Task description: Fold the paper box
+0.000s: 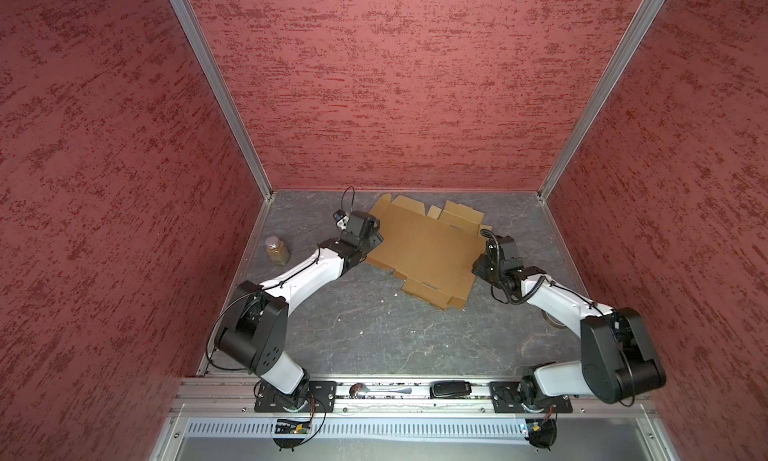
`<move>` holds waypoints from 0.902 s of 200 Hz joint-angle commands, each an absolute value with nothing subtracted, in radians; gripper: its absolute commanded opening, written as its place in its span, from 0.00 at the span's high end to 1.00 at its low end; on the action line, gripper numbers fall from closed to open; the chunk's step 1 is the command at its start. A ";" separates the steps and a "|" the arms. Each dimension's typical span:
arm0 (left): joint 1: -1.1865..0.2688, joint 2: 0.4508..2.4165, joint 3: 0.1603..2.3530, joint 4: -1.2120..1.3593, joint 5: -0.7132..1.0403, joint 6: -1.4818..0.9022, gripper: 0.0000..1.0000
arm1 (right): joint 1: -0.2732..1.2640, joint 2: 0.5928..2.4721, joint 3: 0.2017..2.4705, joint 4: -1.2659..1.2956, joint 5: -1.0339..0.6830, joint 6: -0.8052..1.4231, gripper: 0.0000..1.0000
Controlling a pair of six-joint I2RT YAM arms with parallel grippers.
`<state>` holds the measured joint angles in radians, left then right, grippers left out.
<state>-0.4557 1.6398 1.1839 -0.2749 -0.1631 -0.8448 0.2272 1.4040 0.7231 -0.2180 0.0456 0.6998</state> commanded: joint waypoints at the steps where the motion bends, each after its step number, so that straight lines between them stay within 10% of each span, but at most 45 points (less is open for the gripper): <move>1: -0.424 1.783 1.316 -0.289 0.066 -0.557 0.45 | 0.219 1.385 0.703 -0.189 0.015 0.726 0.41; 53: -0.416 2.061 1.555 -0.358 0.274 -0.401 0.70 | 0.198 1.387 0.648 -0.109 -0.059 0.736 0.40; 180: -0.429 2.107 1.409 -0.318 0.123 -0.490 0.78 | 0.189 1.433 0.584 0.016 -0.142 0.785 0.40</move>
<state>-0.4267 2.1040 1.4322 -0.3267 0.1719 -0.4667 0.1944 1.4132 0.5896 -0.0414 -0.1165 0.7509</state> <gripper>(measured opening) 0.226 0.603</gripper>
